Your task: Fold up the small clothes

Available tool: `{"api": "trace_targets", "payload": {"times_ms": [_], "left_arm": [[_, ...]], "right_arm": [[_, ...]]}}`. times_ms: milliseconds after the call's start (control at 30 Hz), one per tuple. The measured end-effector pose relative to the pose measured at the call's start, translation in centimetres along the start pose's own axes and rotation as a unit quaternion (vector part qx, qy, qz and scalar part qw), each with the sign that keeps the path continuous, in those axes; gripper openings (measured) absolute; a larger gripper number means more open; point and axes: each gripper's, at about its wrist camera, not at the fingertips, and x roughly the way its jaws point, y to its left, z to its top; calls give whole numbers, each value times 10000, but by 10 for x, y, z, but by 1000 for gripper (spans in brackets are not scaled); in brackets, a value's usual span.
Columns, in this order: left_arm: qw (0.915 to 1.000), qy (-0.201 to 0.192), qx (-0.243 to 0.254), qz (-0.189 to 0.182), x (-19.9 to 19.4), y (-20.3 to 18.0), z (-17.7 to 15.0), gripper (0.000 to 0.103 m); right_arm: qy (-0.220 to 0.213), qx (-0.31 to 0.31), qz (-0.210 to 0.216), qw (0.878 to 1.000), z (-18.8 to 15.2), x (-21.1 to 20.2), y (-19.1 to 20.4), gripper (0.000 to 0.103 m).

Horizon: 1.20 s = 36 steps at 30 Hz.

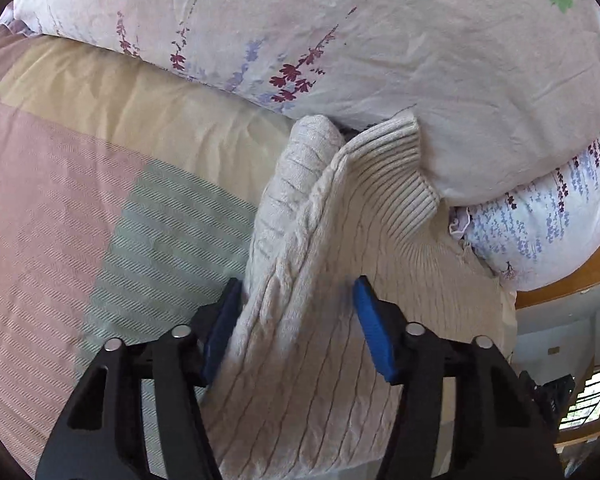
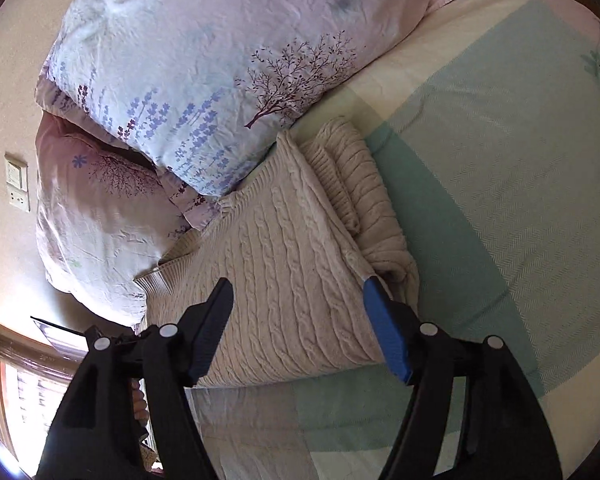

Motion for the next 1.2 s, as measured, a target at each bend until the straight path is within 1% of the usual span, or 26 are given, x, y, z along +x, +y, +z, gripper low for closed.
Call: {"api": "trace_targets", "payload": {"times_ms": [33, 67, 100, 133, 200, 300, 367, 433, 467, 500, 533, 567, 600, 633, 667, 700, 733, 767, 800, 833, 900, 967, 1067, 1133, 1167, 1200], "left_arm": [[9998, 25, -150, -118, 2, 2, 1, 30], [9987, 117, -373, -338, 7, 2, 1, 19], [9983, 73, -458, -342, 6, -5, 0, 18], [9987, 10, -365, -348, 2, -17, -1, 17], [9987, -105, 46, -492, -13, -54, -9, 17], [9903, -106, 401, -1327, -30, -130, -21, 16], [9793, 42, 733, -1888, -21, -191, -34, 16], [9648, 365, 851, -2459, 7, -250, -52, 16], [9572, 606, 848, -2700, 27, -275, -60, 17], [9466, 993, 702, -2987, 51, -295, -68, 17], [9365, 1397, 422, -3189, 73, -306, -75, 19], [9278, 1687, 149, -3324, 88, -310, -80, 20], [9172, 1775, -74, -3565, 94, -308, -83, 20], [9170, 1628, -152, -3638, 90, -301, -82, 23], [9291, 1337, -69, -3448, 80, -292, -78, 40], [9483, 966, 64, -3024, 69, -280, -72, 54], [9645, 616, 179, -2562, 58, -268, -67, 73], [9764, 345, 338, -2104, 51, -257, -63, 75], [9855, 235, 508, -1602, 48, -248, -60, 75], [9911, 225, 606, -1163, 44, -236, -58, 75], [9943, 367, 765, -651, 50, -221, -62, 75], [9941, 553, 853, -389, 59, -209, -70, 75], [9912, 832, 975, -334, 79, -202, -85, 79], [9894, 886, 1085, -391, 89, -206, -92, 83], [9886, 911, 1138, -386, 95, -207, -97, 83], [9881, 927, 1151, -420, 103, -213, -100, 83]], "right_arm": [[42, -68, -5, 10000, 0, 1, 3, 67], [92, -123, 5, 9999, 3, 2, 4, 67], [127, -156, 19, 9998, 5, 4, 6, 67], [134, -179, 30, 9997, 7, 3, 5, 67], [59, -206, -53, 9998, 10, -3, 2, 67], [-80, -143, -108, 9998, 18, -20, -14, 67], [-195, -75, -162, 9997, 26, -31, -30, 67], [-249, 28, -216, 9995, 35, -38, -46, 67], [-260, 62, -230, 9994, 38, -40, -51, 67], [-253, 76, -267, 9993, 43, -41, -56, 67], [-232, 82, -296, 9993, 48, -41, -59, 67], [-193, 120, -256, 9994, 54, -42, -63, 68], [-163, 191, -157, 9996, 59, -44, -67, 71], [-132, 283, -26, 9995, 64, -45, -70, 79], [-78, 367, 156, 9992, 69, -45, -73, 82], [-13, 430, 294, 9986, 73, -43, -74, 86], [125, 501, 408, 9978, 78, -39, -77, 89], [317, 563, 462, 9968, 82, -32, -77, 91], [537, 606, 516, 9954, 86, -23, -77, 92], [733, 605, 548, 9940, 90, -14, -75, 92], [991, 539, 528, 9922, 97, 6, -69, 92], [1198, 625, 582, 9891, 100, 21, -68, 92], [1295, 560, 719, 9874, 100, 35, -60, 91], [1484, 392, 750, 9853, 95, 45, -53, 87], [1436, 240, 750, 9865, 94, 46, -49, 83], [1548, 152, 728, 9851, 90, 51, -47, 57]]}}
